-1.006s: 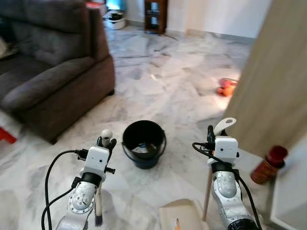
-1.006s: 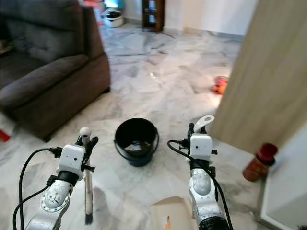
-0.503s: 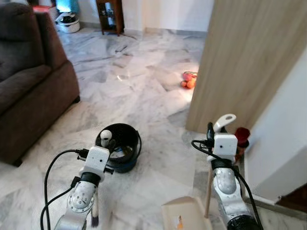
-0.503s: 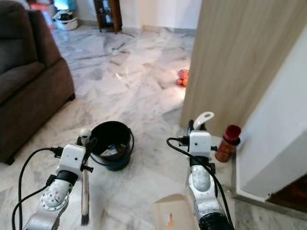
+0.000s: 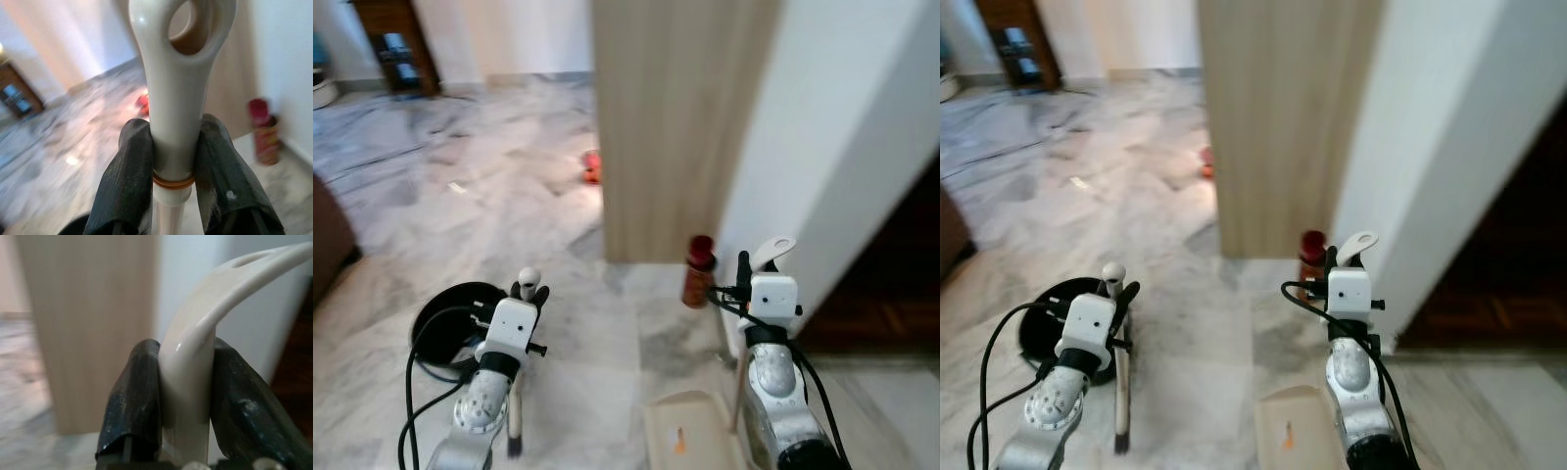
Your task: Sweep floor
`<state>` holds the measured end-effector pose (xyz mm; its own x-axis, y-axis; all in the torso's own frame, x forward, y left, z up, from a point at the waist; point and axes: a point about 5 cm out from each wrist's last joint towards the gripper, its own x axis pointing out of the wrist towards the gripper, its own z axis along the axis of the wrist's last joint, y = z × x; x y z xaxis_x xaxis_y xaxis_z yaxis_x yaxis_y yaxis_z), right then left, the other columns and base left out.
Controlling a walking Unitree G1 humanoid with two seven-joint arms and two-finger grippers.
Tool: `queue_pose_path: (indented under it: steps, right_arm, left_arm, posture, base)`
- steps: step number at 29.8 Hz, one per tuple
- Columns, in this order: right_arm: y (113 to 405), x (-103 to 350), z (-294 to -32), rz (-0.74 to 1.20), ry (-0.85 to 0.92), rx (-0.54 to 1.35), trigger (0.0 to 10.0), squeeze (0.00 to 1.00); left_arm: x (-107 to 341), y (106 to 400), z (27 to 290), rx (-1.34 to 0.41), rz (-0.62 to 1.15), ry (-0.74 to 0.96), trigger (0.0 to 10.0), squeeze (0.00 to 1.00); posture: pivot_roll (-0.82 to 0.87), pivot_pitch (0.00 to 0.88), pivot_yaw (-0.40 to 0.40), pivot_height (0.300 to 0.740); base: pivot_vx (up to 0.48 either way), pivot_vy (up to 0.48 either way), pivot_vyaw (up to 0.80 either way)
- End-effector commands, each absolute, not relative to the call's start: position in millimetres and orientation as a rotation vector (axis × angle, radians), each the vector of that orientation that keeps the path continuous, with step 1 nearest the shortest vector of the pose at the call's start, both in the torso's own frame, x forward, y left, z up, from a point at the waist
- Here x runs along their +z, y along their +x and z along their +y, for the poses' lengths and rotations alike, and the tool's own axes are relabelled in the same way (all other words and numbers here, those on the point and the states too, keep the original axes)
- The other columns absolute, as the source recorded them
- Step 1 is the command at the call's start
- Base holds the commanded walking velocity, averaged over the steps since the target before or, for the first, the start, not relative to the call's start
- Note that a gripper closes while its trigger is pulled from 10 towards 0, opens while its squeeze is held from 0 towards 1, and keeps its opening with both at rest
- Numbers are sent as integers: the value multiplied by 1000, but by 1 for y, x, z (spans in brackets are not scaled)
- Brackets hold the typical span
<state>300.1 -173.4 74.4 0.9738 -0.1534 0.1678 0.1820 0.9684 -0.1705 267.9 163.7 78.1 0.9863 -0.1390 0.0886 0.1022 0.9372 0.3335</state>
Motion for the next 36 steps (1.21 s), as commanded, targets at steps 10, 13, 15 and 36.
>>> queue_pose_path:
  steps: [10, 13, 15, 36]
  right_arm:
    - [304, 80, -171, -171, -199, -160, 10000, 0]
    - [305, 81, -170, -175, -197, -160, 10000, 0]
    - [305, 81, -169, -175, -196, -161, 10000, 0]
    - [306, 81, -167, -171, -187, -171, 10000, 0]
  left_arm:
    - [85, 271, 169, -104, -139, 339, 10000, 0]
    - [85, 272, 169, -103, -139, 335, 10000, 0]
    - [85, 272, 168, -104, -139, 335, 10000, 0]
    - [91, 276, 169, -105, -153, 343, 10000, 0]
  posture:
    - [97, 0, 42, 740]
    - [92, 2, 44, 740]
    - [92, 2, 44, 740]
    - [104, 25, 56, 740]
  base:
    - [0, 0, -800]
    - [0, 0, -800]
    - [0, 0, -800]
    - [0, 0, -800]
